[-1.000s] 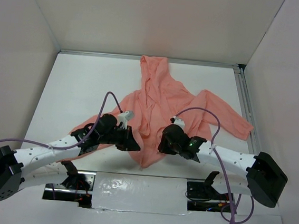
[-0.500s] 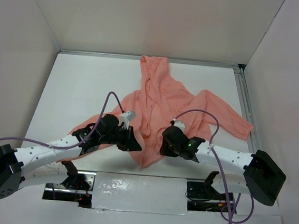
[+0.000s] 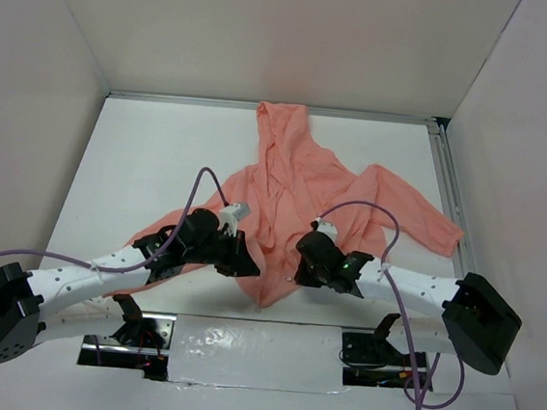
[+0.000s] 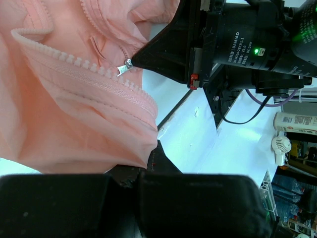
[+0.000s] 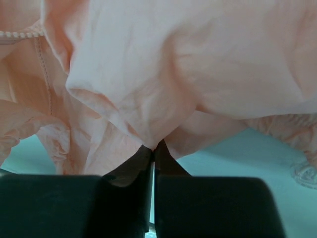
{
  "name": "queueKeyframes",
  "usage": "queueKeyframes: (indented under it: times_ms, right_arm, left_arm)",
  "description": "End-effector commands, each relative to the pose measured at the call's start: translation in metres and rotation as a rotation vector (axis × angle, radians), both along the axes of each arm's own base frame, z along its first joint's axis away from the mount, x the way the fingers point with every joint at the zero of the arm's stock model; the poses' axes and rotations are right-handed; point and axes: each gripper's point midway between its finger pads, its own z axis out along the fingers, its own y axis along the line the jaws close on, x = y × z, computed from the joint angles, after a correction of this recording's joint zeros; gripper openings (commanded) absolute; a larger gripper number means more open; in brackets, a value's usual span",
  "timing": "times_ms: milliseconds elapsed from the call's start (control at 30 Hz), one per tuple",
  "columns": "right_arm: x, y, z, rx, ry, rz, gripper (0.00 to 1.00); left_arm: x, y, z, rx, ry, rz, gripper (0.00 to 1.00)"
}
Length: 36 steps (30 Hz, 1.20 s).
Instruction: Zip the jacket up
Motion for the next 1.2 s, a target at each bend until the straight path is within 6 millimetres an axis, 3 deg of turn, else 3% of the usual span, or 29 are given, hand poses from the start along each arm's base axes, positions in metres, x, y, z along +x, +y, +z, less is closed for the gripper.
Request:
queueKeyframes:
  times_ms: [0,100,133,200,233,300,333,500,600,700,867,1000,1167]
  right_arm:
    - [0.015,0.013,0.016,0.056,-0.077,-0.009,0.00]
    - [0.026,0.025,0.052,0.157,-0.182,0.009,0.00]
    - [0.032,0.029,0.077,0.220,-0.251,0.016,0.00]
    - [0.039,0.031,0.107,0.304,-0.335,0.027,0.00]
    - [0.042,0.035,0.144,0.417,-0.426,0.035,0.00]
    - [0.044,0.032,0.169,0.515,-0.499,0.055,0.00]
    - [0.044,0.030,0.202,0.612,-0.585,0.061,0.00]
    - [0.033,0.024,0.264,0.797,-0.767,0.208,0.00]
    - [0.029,0.025,0.294,0.843,-0.838,0.310,0.00]
    - [0.030,0.032,0.310,0.868,-0.884,0.390,0.00]
    - [0.031,0.032,0.338,0.887,-1.018,0.440,0.00]
    - [0.059,0.024,0.344,0.879,-1.040,0.280,0.00]
    - [0.072,0.021,0.344,0.935,-1.043,0.204,0.00]
  left_arm:
    - [0.008,-0.009,0.022,-0.038,-0.060,-0.009,0.00]
    - [0.011,-0.012,0.031,-0.048,-0.091,-0.015,0.00]
    - [0.015,-0.013,0.040,-0.059,-0.114,-0.009,0.00]
    - [0.022,-0.017,0.060,-0.088,-0.172,-0.006,0.00]
    - [0.028,-0.017,0.068,-0.098,-0.194,0.007,0.00]
    - [0.038,-0.017,0.089,-0.133,-0.243,0.015,0.00]
    - [0.050,-0.015,0.108,-0.163,-0.280,0.039,0.00]
    - [0.073,-0.012,0.182,-0.290,-0.457,0.031,0.00]
    - [0.082,-0.008,0.202,-0.317,-0.506,0.024,0.00]
    - [0.090,-0.005,0.229,-0.357,-0.574,0.010,0.00]
    - [0.099,-0.009,0.236,-0.368,-0.586,-0.028,0.00]
    - [0.082,-0.017,0.227,-0.411,-0.537,-0.132,0.00]
    - [0.057,-0.016,0.227,-0.437,-0.550,-0.205,0.00]
